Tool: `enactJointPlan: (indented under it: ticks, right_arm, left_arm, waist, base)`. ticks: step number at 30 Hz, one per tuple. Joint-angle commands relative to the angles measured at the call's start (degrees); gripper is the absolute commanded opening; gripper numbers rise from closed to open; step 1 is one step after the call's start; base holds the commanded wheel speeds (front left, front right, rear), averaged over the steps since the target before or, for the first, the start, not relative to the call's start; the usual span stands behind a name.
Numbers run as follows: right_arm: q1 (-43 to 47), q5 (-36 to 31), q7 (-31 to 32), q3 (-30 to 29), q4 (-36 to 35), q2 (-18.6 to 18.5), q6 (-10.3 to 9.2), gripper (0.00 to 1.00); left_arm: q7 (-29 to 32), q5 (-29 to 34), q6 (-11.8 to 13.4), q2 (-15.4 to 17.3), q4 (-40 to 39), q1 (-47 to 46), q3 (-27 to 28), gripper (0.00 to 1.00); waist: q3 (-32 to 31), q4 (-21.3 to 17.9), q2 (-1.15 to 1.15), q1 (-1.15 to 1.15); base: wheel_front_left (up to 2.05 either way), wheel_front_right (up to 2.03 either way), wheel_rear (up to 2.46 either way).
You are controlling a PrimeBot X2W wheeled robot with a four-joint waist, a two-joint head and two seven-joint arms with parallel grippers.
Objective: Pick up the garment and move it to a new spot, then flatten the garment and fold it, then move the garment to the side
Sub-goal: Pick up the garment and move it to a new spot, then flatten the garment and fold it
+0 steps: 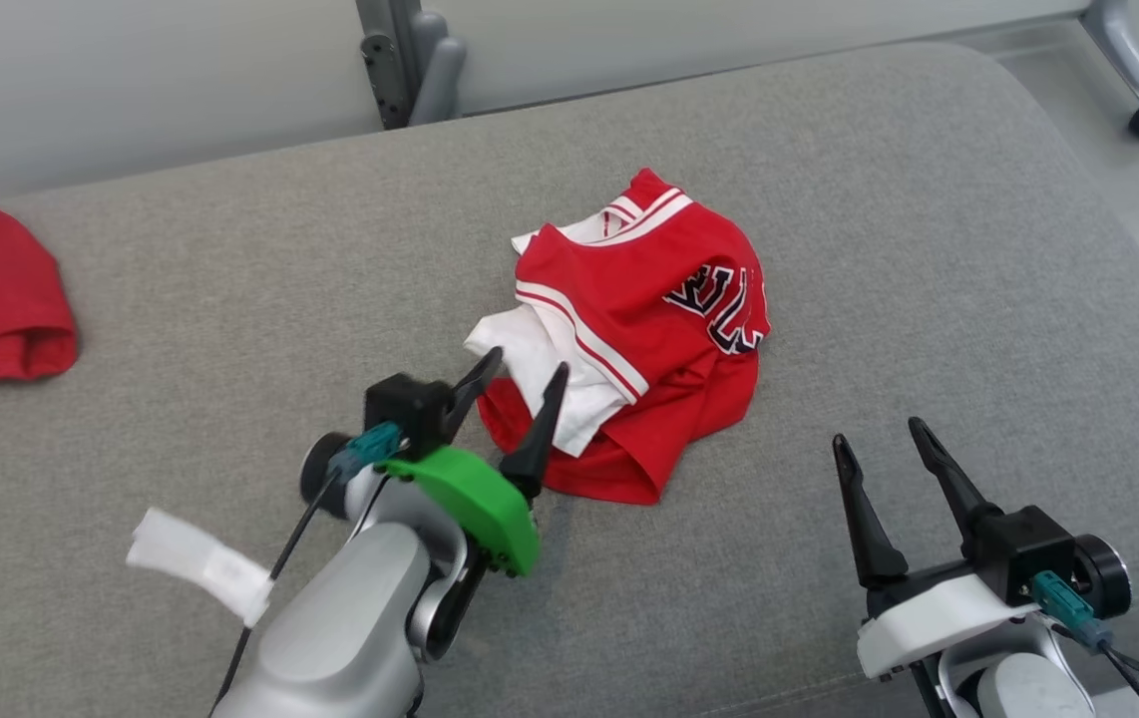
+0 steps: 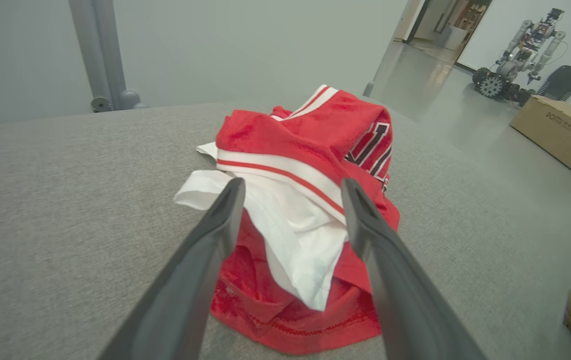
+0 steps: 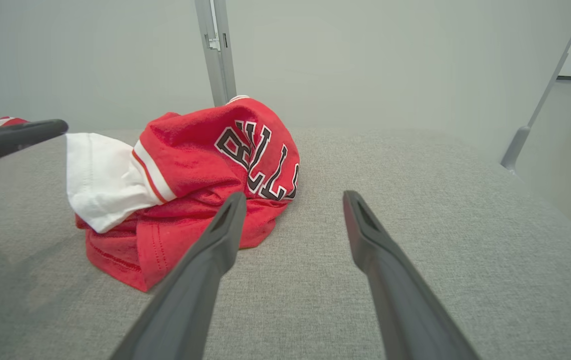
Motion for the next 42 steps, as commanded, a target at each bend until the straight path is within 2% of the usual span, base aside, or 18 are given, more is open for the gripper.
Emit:
enactJointPlan:
  ticks: [1,4,5,7,10,14,22,23,30,37,42]
  right_arm:
    - [1.15,-0.66,-0.18,-0.62,-0.46,-0.16,-0.06,1.0]
    - [2.44,-2.0,-0.18,-2.58,-1.39,-0.17,-0.06,1.0]
    - [3.21,-2.84,-0.18,-3.86,-1.93,-0.15,-0.06,1.0]
    - [3.71,-4.12,-0.18,-4.52,-2.1,-0.14,-0.06,1.0]
    - [4.59,-5.5,-0.18,-5.42,-2.25,-0.19,-0.06,1.0]
    - [5.91,-6.6,-0.18,-6.38,-2.27,-0.18,-0.06,1.0]
    - [8.74,-7.43,-0.18,-8.37,-1.61,-0.19,-0.06,1.0]
    - [8.74,-7.43,-0.18,-8.37,-1.61,-0.19,-0.06,1.0]
    - [9.49,-7.55,-0.18,-9.31,-0.42,-0.18,-0.06,1.0]
    - [9.07,-7.45,-0.18,-9.13,-0.1,-0.17,-0.06,1.0]
    - [8.15,-7.11,-0.18,-8.44,0.2,-0.17,-0.06,1.0]
  left_arm:
    - [-0.43,0.46,1.17,1.2,-1.04,2.56,0.75,1.0]
    - [-0.75,2.41,4.11,3.91,-6.2,7.97,3.05,1.0]
    - [-0.76,3.94,5.84,6.16,-9.34,12.0,5.17,1.0]
    - [-0.75,5.39,7.25,7.77,-11.84,15.96,7.54,1.0]
    - [-0.77,8.04,8.25,9.23,-15.59,21.16,12.02,1.0]
    - [-0.71,11.32,8.65,8.64,-18.84,28.0,19.81,1.0]
    - [-0.71,18.32,4.98,3.74,-23.18,37.46,32.13,1.0]
    - [-0.71,18.32,4.98,3.74,-23.18,37.46,32.13,1.0]
    - [-0.72,22.42,0.58,0.46,-23.17,41.1,39.35,1.0]
    - [-0.72,25.37,-2.21,-1.15,-21.85,40.42,42.52,1.0]
    - [-0.72,25.63,-3.83,-1.93,-19.34,37.41,41.02,1.0]
  waist:
    - [-3.97,3.5,0.0,0.0]
    - [-5.05,5.34,0.0,0.0]
    - [-5.42,6.51,0.0,0.0]
    - [-5.75,7.44,0.0,0.0]
    - [-6.42,9.04,0.0,0.0]
    - [-7.62,10.95,0.0,0.0]
    - [-9.76,12.37,0.0,0.0]
    - [-9.76,12.37,0.0,0.0]
    - [-10.52,11.97,0.0,0.0]
    - [-10.32,11.11,0.0,0.0]
    - [-9.03,10.31,0.0,0.0]
  base:
    - [0.0,0.0,0.0]
    - [0.0,0.0,0.0]
    - [0.0,0.0,0.0]
    - [0.0,0.0,0.0]
    - [0.0,0.0,0.0]
    - [0.0,0.0,0.0]
    - [0.0,0.0,0.0]
    - [0.0,0.0,0.0]
    - [0.0,0.0,0.0]
    - [0.0,0.0,0.0]
    - [0.0,0.0,0.0]
